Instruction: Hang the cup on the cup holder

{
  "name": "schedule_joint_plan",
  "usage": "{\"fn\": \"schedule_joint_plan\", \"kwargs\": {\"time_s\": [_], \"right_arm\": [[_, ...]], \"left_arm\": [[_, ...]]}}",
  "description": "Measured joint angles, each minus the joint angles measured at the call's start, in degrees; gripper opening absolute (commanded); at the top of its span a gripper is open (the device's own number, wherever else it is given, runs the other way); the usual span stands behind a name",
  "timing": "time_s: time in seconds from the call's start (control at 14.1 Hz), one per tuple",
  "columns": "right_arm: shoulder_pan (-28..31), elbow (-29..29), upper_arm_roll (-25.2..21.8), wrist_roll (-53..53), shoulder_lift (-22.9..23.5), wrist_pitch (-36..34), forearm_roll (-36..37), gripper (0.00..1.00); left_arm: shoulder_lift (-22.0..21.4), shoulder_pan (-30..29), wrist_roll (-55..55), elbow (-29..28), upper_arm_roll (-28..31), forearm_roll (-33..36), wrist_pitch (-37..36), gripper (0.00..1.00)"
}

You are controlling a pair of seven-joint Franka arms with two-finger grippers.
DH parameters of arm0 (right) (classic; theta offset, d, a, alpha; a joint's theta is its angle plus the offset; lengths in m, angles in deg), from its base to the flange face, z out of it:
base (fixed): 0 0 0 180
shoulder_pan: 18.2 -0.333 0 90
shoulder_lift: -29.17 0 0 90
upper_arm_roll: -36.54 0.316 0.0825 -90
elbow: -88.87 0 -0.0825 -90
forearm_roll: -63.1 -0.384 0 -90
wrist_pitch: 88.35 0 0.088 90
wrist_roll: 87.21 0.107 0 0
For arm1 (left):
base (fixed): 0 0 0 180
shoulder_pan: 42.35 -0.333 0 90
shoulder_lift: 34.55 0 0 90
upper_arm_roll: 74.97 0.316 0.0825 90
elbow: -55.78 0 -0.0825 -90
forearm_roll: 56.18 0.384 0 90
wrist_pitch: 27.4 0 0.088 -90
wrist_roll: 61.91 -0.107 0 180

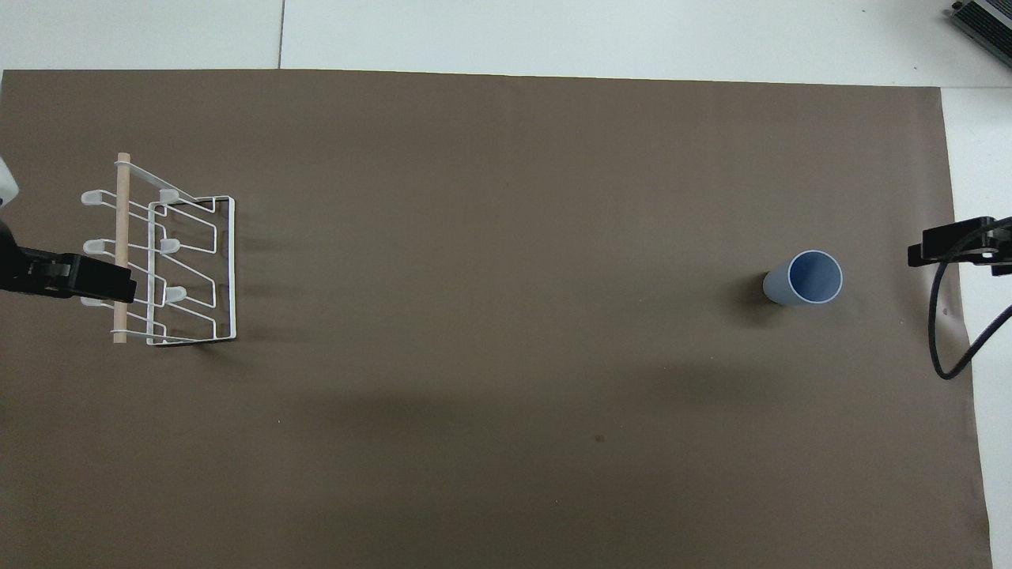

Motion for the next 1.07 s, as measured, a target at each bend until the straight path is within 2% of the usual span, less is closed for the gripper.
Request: {"fn": "schedule_joint_plan", "kwargs": {"time_s": [0.5,1.07], "right_arm": [[0.0,1.3,-0.1,0.0,-0.4,1.2,0.0,1.00],[0.0,11.7,-0.3,-0.3,-1.8,19.0,0.7,1.00]], "left_arm": [[0.0,0.0,0.0,0.0,0.0,0.0,0.0,1.00],[0.0,0.0,0.0,0.0,0.0,0.0,0.0,1.00]]}}
